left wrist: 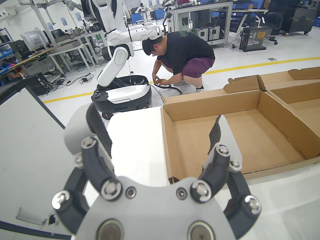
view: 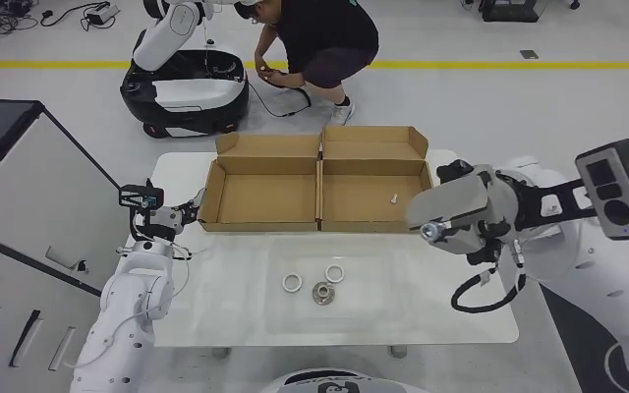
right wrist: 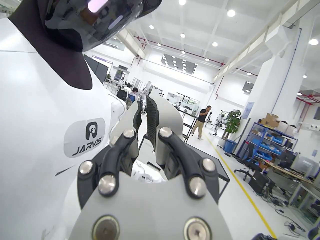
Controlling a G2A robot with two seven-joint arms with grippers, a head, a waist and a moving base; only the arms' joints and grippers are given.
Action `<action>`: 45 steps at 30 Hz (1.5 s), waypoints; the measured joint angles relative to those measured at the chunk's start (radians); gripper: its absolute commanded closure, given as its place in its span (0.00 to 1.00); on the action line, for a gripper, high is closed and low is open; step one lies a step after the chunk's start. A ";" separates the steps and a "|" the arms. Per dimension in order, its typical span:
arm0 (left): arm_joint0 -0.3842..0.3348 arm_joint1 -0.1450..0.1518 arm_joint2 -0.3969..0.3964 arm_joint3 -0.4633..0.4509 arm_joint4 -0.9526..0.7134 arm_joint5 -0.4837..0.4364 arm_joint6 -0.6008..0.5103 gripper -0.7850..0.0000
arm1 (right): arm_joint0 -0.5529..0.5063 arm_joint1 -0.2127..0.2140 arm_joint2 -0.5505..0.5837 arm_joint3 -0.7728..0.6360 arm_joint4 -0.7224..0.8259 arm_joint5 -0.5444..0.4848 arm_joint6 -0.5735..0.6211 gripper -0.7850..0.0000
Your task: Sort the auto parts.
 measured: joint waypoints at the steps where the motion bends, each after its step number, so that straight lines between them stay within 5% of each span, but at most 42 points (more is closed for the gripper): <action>1: 0.000 0.000 0.000 0.000 0.000 0.000 0.000 0.00 | -0.006 -0.003 0.009 -0.004 0.002 -0.006 -0.014 1.00; 11: 0.000 0.000 0.000 0.000 0.000 0.000 0.000 0.00 | -0.045 -0.048 0.063 -0.030 -0.062 -0.034 -0.151 1.00; 25: 0.000 0.000 0.000 0.000 0.000 0.000 0.000 0.00 | -0.057 -0.057 0.085 0.010 -0.020 -0.034 0.085 1.00; 45: 0.000 0.000 0.000 0.000 0.000 0.000 0.000 0.00 | -0.058 -0.057 0.087 0.009 -0.015 -0.034 0.089 1.00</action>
